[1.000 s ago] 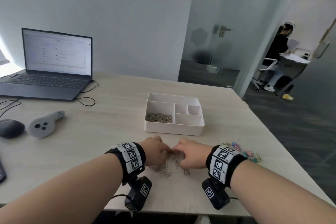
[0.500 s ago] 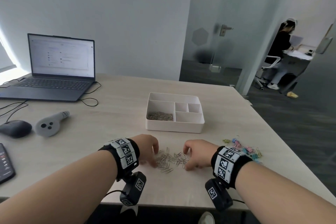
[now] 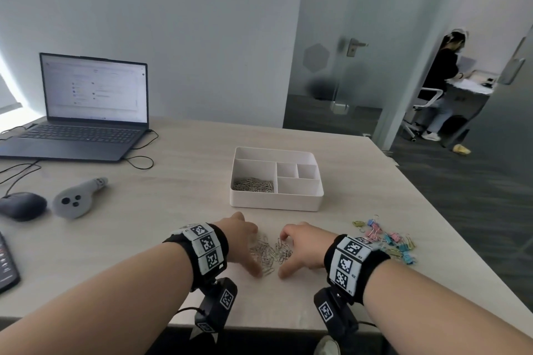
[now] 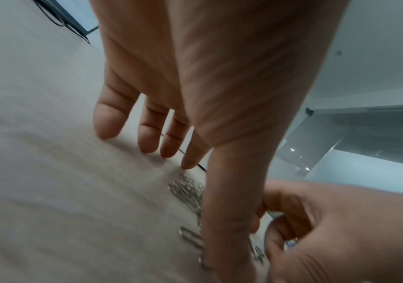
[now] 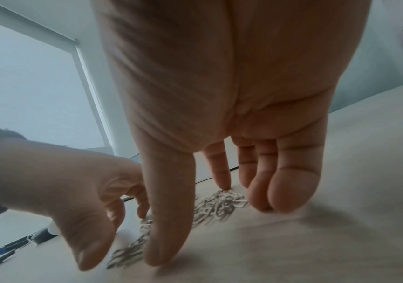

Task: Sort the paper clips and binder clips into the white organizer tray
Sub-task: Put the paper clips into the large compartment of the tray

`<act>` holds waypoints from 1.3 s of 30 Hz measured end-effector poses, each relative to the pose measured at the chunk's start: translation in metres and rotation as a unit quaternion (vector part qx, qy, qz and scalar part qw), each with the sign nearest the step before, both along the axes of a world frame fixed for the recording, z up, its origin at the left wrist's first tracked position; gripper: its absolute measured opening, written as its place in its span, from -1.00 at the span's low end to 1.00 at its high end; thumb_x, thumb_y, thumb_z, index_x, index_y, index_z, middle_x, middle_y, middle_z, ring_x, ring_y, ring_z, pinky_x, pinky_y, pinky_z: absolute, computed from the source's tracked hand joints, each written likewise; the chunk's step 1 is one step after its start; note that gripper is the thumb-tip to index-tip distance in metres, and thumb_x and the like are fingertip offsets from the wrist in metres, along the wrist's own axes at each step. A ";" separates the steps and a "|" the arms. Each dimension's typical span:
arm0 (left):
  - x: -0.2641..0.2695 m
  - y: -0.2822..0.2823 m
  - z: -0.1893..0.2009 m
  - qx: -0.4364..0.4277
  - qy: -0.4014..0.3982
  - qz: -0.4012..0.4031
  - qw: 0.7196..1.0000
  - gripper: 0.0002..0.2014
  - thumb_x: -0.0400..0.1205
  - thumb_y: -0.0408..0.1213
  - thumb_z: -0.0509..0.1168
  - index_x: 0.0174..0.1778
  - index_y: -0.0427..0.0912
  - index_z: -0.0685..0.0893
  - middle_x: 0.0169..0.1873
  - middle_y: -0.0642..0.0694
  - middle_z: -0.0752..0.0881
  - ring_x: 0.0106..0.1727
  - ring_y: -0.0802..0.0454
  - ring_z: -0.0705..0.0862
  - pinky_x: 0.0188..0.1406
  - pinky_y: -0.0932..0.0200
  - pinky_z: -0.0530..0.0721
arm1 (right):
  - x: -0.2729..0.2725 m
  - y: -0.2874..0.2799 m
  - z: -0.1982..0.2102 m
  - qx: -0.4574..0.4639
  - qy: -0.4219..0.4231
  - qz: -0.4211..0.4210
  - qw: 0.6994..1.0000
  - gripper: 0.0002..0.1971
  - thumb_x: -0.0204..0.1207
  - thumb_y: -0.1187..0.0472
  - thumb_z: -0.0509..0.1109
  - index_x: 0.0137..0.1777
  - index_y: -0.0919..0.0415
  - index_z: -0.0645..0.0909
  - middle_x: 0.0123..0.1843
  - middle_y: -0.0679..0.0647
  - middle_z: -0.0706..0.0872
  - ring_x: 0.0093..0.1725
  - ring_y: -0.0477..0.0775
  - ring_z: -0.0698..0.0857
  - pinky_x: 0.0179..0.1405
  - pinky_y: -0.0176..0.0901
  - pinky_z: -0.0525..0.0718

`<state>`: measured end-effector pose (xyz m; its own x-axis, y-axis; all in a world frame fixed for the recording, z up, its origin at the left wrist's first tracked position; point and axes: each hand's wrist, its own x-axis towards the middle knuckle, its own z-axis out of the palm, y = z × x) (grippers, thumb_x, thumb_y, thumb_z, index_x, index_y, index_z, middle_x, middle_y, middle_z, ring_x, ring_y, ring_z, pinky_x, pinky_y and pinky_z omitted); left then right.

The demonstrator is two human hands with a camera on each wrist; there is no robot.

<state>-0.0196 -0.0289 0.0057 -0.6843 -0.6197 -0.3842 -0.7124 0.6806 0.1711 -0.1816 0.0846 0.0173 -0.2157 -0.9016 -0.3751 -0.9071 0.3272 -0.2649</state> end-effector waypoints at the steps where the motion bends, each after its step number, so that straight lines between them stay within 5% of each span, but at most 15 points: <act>1: -0.002 0.004 0.001 -0.001 0.003 -0.011 1.000 0.03 0.14 0.34 0.59 0.54 0.11 0.45 0.31 0.00 0.44 0.27 -0.09 0.61 0.29 -0.09 0.66 | 0.004 -0.001 -0.001 -0.007 -0.004 0.004 1.000 -0.13 0.16 -0.18 0.72 0.47 -0.02 0.47 0.34 0.03 0.50 0.10 0.07 0.64 -0.03 -0.11 0.67; 8: -0.014 0.008 0.007 -0.027 0.047 -0.039 0.998 -0.43 0.39 0.02 0.59 0.34 0.12 0.70 0.18 -0.01 0.70 0.22 -0.04 0.67 0.14 0.11 0.64 | 0.019 -0.012 -0.005 -0.041 0.013 0.028 0.999 -0.33 0.26 -0.04 0.69 0.38 0.03 0.59 0.21 0.04 0.62 0.08 0.05 0.61 -0.03 -0.20 0.52; 15: -0.016 0.002 0.003 -0.021 0.077 -0.012 0.997 -0.71 0.43 -0.01 0.51 0.06 0.07 0.82 -0.02 0.02 0.81 0.04 -0.03 0.74 -0.14 0.24 0.56 | 0.026 -0.023 -0.010 -0.064 0.003 0.023 0.998 -0.48 0.30 -0.03 0.66 0.23 0.10 0.65 0.06 0.05 0.69 0.03 0.10 0.65 -0.12 -0.18 0.53; 22: -0.022 -0.002 0.004 -0.005 0.075 0.003 0.997 -0.87 0.45 -0.20 0.42 -0.13 -0.08 0.82 -0.19 -0.09 0.79 -0.13 -0.08 0.75 -0.25 0.24 0.55 | 0.022 -0.034 -0.009 -0.076 -0.006 0.010 0.997 -0.72 0.43 0.17 0.52 0.15 0.15 0.70 0.08 0.09 0.73 0.13 0.16 0.68 -0.08 -0.20 0.52; 30: -0.025 -0.013 0.002 0.013 0.090 0.000 0.996 -0.74 0.49 -0.28 0.42 0.10 -0.07 0.81 0.03 -0.06 0.80 0.03 -0.09 0.76 -0.16 0.22 0.59 | 0.015 -0.040 -0.008 -0.073 -0.025 0.001 0.997 -0.74 0.43 0.26 0.44 0.13 0.11 0.71 -0.04 -0.02 0.61 -0.04 0.05 0.60 -0.13 -0.26 0.50; 35: -0.023 -0.022 0.000 0.062 0.124 0.022 0.990 -0.85 0.47 -0.26 0.44 -0.07 -0.01 0.78 -0.15 0.00 0.80 -0.34 0.06 0.71 -0.31 0.23 0.68 | 0.008 -0.041 -0.008 -0.064 -0.064 -0.010 0.996 -0.80 0.42 0.30 0.44 0.03 0.11 0.71 -0.14 -0.04 0.63 -0.36 -0.05 0.58 -0.47 -0.33 0.50; 39: -0.019 -0.032 -0.002 0.095 0.155 0.040 0.982 -0.90 0.44 -0.29 0.45 -0.18 0.01 0.77 -0.25 0.02 0.80 -0.40 0.10 0.71 -0.24 0.17 0.78 | -0.001 -0.042 -0.009 -0.054 -0.123 -0.033 0.990 -0.85 0.41 0.33 0.41 -0.10 0.06 0.66 -0.21 0.03 0.71 -0.42 0.04 0.66 -0.41 -0.22 0.64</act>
